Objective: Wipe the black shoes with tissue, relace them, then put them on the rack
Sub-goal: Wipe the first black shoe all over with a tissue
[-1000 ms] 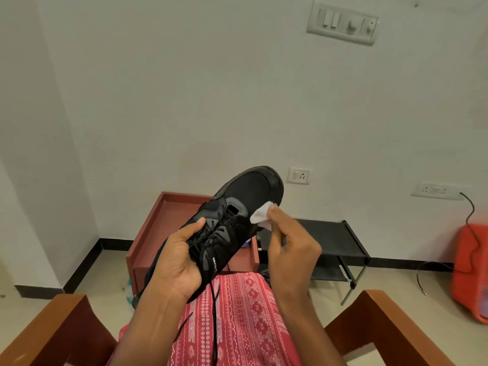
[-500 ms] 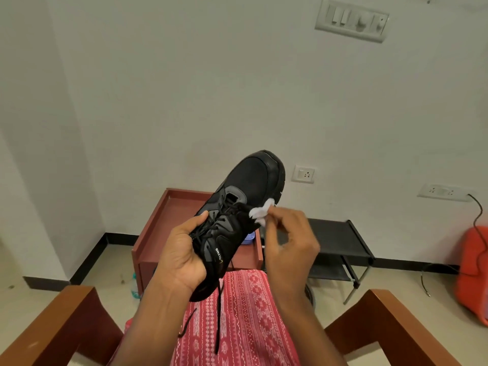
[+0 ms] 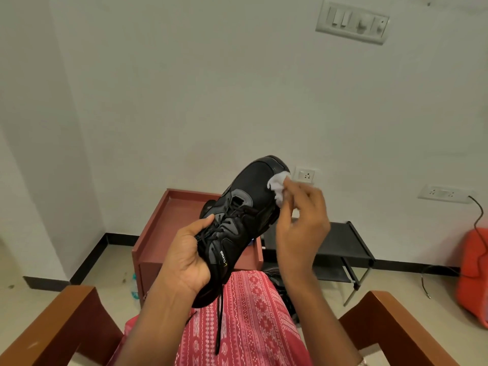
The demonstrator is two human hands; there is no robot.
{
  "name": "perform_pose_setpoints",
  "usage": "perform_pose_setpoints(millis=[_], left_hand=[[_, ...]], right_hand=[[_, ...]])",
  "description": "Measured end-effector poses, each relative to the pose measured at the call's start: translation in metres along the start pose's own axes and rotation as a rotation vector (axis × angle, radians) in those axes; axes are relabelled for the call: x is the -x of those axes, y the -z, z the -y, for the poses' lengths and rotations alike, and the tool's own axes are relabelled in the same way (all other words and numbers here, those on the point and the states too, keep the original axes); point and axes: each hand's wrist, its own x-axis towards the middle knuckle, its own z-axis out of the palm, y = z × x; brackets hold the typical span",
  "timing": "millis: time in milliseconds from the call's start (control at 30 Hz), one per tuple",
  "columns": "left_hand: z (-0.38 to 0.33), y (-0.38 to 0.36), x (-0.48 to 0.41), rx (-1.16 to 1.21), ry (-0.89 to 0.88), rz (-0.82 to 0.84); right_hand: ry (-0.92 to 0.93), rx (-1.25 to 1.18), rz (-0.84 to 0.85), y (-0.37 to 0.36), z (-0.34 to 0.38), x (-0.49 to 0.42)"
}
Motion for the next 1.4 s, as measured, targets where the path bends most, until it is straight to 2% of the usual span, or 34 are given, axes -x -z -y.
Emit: perform_pose_setpoints(millis=[167, 400, 500, 600, 767, 900, 1133, 1267, 1400], left_hand=[[-0.002, 0.001, -0.001, 0.057, 0.049, 0.037], [0.000, 0.007, -0.007, 0.031, 0.041, 0.005], [0.001, 0.007, -0.008, 0.041, 0.038, 0.012], [0.000, 0.005, -0.006, 0.040, 0.035, 0.019], [-0.001, 0.008, -0.008, 0.046, 0.050, 0.010], [0.001, 0.010, -0.008, 0.038, 0.027, 0.012], [0.006, 0.010, -0.009, -0.041, 0.011, -0.053], [0.001, 0.012, -0.010, -0.061, -0.007, -0.048], [0.001, 0.010, -0.008, -0.028, 0.011, -0.034]], right_hand=[[-0.025, -0.025, 0.106, 0.006, 0.008, 0.057], [-0.051, -0.007, 0.038, -0.004, 0.008, -0.010], [0.002, 0.010, 0.003, -0.006, 0.009, -0.018], [0.024, 0.018, 0.007, -0.002, 0.006, 0.012], [-0.025, -0.018, 0.110, 0.005, 0.004, 0.063], [-0.060, -0.008, 0.062, 0.004, 0.003, 0.028], [-0.003, 0.094, 0.022, -0.011, 0.001, -0.033], [-0.011, 0.062, -0.025, -0.003, -0.001, 0.001], [-0.070, -0.020, 0.045, 0.010, -0.006, 0.051]])
